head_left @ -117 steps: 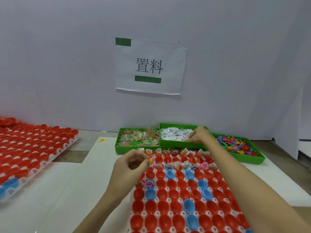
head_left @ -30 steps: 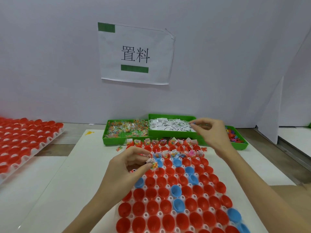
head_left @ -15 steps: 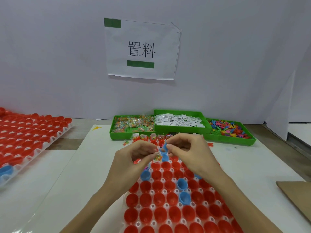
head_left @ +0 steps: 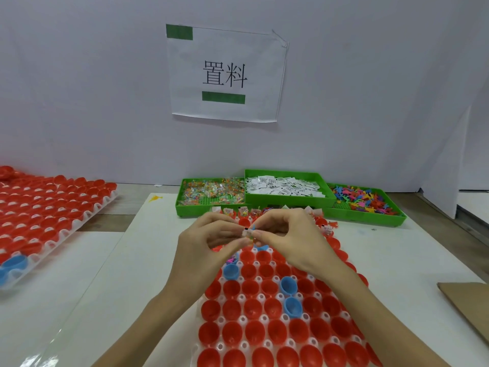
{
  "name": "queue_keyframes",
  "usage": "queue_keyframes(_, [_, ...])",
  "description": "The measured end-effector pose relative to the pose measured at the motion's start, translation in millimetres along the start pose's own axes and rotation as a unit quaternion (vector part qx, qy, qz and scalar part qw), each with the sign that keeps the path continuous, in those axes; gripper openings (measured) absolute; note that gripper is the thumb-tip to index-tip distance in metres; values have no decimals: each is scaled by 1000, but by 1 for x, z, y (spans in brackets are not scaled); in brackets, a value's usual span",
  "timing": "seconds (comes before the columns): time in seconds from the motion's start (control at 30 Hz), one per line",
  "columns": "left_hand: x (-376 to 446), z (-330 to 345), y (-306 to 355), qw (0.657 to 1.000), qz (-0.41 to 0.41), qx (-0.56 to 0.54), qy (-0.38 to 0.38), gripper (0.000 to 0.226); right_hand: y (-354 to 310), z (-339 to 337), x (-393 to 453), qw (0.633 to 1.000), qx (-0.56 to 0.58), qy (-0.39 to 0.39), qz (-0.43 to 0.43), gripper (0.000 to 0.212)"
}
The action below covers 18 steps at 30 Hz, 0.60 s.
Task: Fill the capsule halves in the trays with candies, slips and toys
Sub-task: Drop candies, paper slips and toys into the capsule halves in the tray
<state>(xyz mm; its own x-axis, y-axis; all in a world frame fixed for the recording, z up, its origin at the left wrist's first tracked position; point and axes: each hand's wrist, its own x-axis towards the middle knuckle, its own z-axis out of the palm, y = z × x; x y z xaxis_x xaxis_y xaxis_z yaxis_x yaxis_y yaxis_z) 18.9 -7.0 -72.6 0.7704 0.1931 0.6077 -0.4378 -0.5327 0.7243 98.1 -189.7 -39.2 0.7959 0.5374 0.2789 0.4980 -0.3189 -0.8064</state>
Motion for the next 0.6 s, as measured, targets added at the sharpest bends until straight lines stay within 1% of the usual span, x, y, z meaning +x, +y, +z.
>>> queue_keyframes(0.07, [-1,1,-4,999,-17,-9,-33,24,3,2,0,1000,-6,-4,12,3])
queue_keyframes(0.17, [-2,5,-9,999,-16,10,-40,23,8,6,-1,999,-23,-10,28,3])
queue_keyframes(0.33, [-1,9,-11,994,39,88,-57,14,12,5,0,997,-59,-28,41,3])
queue_keyframes(0.47, [0,9,-10,976,79,187,-75,15,15,9,0,994,-89,-30,50,6])
queue_keyframes(0.53, [2,8,-12,970,81,213,-82,16,17,12,0,993,-103,-29,51,7])
queue_keyframes(0.6, [2,8,-15,968,67,224,-92,16,19,15,-1,991,-121,-33,48,7])
